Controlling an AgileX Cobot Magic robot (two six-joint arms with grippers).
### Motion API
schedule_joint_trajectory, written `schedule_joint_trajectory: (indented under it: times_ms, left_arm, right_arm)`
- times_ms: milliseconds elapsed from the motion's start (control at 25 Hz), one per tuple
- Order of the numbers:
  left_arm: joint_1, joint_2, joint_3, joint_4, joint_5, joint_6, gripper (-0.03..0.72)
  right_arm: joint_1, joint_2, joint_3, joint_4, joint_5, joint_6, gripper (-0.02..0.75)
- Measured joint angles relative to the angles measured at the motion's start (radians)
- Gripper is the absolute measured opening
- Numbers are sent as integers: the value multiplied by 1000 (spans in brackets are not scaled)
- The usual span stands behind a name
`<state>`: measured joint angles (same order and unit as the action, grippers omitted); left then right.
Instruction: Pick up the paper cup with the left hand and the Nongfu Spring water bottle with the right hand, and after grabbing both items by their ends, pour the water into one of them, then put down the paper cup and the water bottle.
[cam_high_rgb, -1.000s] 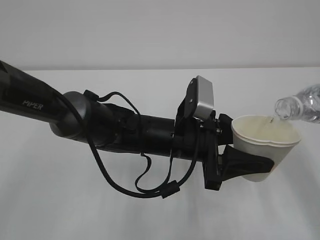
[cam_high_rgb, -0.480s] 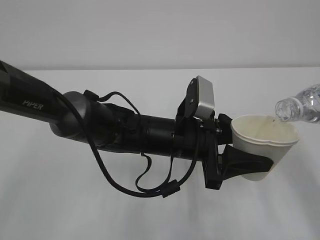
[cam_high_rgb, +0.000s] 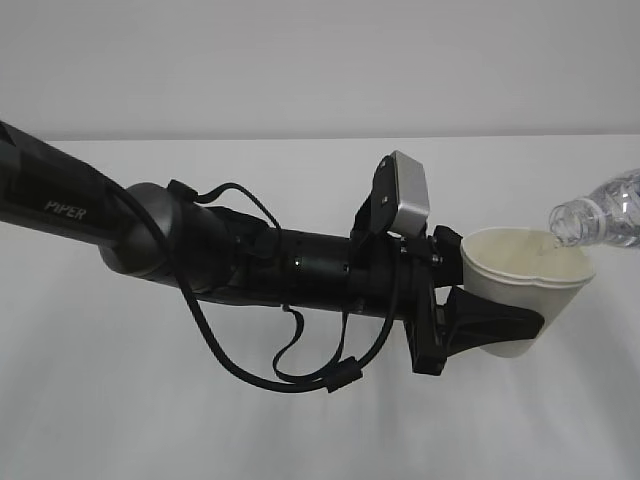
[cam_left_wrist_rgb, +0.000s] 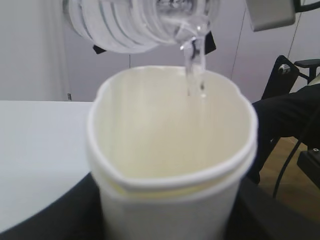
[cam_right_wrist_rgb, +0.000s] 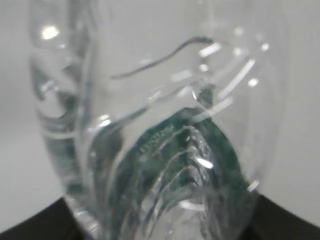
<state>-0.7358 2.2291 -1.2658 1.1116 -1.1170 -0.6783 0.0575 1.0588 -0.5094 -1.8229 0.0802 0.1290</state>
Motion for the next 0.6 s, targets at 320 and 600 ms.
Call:
schedule_joint_trajectory:
  times_ms: [320, 600]
  left_arm:
    - [0, 0, 0, 0, 1, -1, 421]
    - [0, 0, 0, 0, 1, -16, 421]
  right_arm:
    - [0, 0, 0, -1, 0, 0, 393]
    - [0, 0, 0, -2, 0, 8, 393]
